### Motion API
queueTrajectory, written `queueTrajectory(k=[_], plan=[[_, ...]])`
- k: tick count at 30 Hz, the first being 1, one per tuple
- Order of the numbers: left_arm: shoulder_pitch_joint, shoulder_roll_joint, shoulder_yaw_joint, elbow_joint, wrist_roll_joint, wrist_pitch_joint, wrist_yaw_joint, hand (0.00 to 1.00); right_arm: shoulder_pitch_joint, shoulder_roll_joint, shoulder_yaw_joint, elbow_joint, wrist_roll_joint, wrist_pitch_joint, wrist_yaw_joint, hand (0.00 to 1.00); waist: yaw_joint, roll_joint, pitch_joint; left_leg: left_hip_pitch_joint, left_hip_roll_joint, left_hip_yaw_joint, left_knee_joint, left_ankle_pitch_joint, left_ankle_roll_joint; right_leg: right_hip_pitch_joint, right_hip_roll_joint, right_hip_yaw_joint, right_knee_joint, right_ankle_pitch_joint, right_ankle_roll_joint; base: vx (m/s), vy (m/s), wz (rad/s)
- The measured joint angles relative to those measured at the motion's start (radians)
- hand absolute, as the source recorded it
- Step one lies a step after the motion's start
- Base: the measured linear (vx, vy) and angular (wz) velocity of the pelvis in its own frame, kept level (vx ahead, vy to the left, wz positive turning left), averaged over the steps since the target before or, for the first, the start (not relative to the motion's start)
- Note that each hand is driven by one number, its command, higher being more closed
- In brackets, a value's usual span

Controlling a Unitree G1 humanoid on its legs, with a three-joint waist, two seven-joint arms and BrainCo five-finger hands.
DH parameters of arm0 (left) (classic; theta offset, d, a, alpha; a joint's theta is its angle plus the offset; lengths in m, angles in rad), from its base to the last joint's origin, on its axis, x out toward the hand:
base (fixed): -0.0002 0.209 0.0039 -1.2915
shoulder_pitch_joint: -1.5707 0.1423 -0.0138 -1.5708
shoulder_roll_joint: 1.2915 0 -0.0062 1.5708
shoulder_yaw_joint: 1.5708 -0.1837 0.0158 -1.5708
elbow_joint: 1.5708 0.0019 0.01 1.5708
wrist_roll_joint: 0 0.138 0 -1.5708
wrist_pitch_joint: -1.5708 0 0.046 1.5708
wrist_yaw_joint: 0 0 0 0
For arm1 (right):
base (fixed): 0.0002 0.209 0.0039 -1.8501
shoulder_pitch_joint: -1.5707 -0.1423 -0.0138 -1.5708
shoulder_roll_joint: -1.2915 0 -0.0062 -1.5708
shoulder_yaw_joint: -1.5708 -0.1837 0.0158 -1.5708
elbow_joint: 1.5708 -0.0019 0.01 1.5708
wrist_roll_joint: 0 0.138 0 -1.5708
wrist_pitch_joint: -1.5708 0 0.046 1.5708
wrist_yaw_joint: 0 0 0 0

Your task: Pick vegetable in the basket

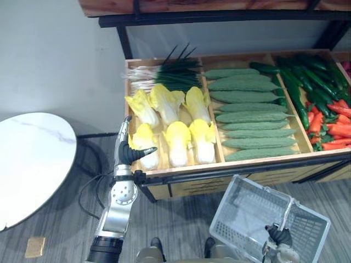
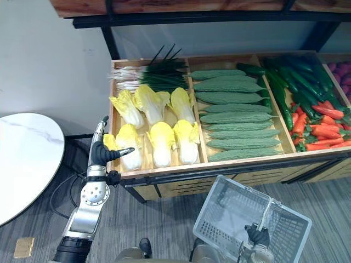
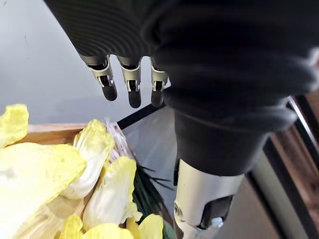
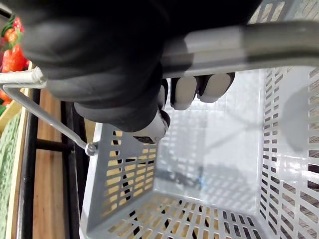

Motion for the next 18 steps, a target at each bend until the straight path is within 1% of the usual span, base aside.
queueTrajectory(k=[3,5,7,8,9,12,13,16,18], plan=[[-0.061,0.017,-0.022,0.101,-0.002,0.003,0.001,0.00,-0.018,0.000,0.003,-0.002,0.000,0.000,0.001,1.00,-0.016,-0.002,0.001,-0.019,0.008,0.009,-0.001,0.004,-0.006,-0.033,0.011,0.013,0.004,0.004,-0.006,0.02,-0.050,-0.16],[-0.108,0.016,-0.031,0.154,-0.002,0.010,0.001,0.00,-0.023,0.000,0.004,-0.007,0.000,0.000,0.000,1.00,-0.019,-0.003,0.001,-0.040,0.013,0.023,-0.001,0.006,-0.009,-0.059,0.018,0.027,0.005,0.008,-0.012,-0.03,-0.032,-0.21],[-0.151,0.018,-0.036,0.199,-0.002,0.013,0.001,0.00,-0.024,0.001,0.004,-0.020,0.001,0.000,-0.001,1.00,-0.031,-0.004,0.003,-0.055,0.017,0.025,-0.005,0.013,-0.009,-0.078,0.023,0.029,0.005,0.011,-0.016,0.00,-0.045,-0.08],[-0.179,0.019,-0.037,0.239,-0.002,0.021,0.002,0.00,-0.027,0.001,0.005,-0.024,0.003,0.000,-0.001,1.00,-0.042,-0.007,0.005,-0.054,0.019,0.027,-0.013,0.019,-0.010,-0.084,0.026,0.030,0.005,0.014,-0.020,0.02,-0.047,-0.04],[-0.208,0.020,-0.042,0.281,-0.002,0.029,0.003,0.00,-0.027,0.001,0.005,-0.027,0.010,0.000,-0.002,1.00,-0.044,-0.009,0.007,-0.054,0.021,0.030,-0.017,0.021,-0.010,-0.090,0.029,0.031,0.006,0.015,-0.022,0.02,-0.045,-0.10],[-0.266,0.027,-0.057,0.349,-0.002,0.034,0.003,0.00,-0.027,0.001,0.019,-0.056,0.018,-0.001,-0.003,1.00,-0.044,-0.020,0.023,-0.065,0.028,0.052,-0.014,0.021,-0.010,-0.111,0.032,0.053,0.010,0.020,-0.026,0.00,-0.019,-0.23],[-0.300,0.027,-0.058,0.392,-0.001,0.039,0.003,0.00,-0.027,0.004,0.027,-0.066,0.022,-0.003,-0.003,1.00,-0.051,-0.025,0.035,-0.071,0.031,0.054,-0.012,0.021,-0.011,-0.117,0.034,0.055,0.010,0.021,-0.027,-0.03,-0.019,-0.05],[-0.356,0.030,-0.057,0.443,-0.002,0.040,0.002,0.00,-0.027,0.003,0.027,-0.078,0.031,-0.005,-0.008,1.00,-0.052,-0.028,0.058,-0.073,0.034,0.055,-0.010,0.021,-0.011,-0.120,0.038,0.056,0.010,0.023,-0.029,-0.01,-0.020,-0.03],[-0.429,0.051,-0.056,0.524,0.001,0.041,0.003,0.00,-0.034,0.003,0.040,-0.105,0.043,-0.009,-0.018,1.00,-0.052,-0.028,0.070,-0.100,0.039,0.061,0.001,0.021,-0.011,-0.151,0.042,0.063,0.008,0.033,-0.032,0.02,-0.023,-0.11]])
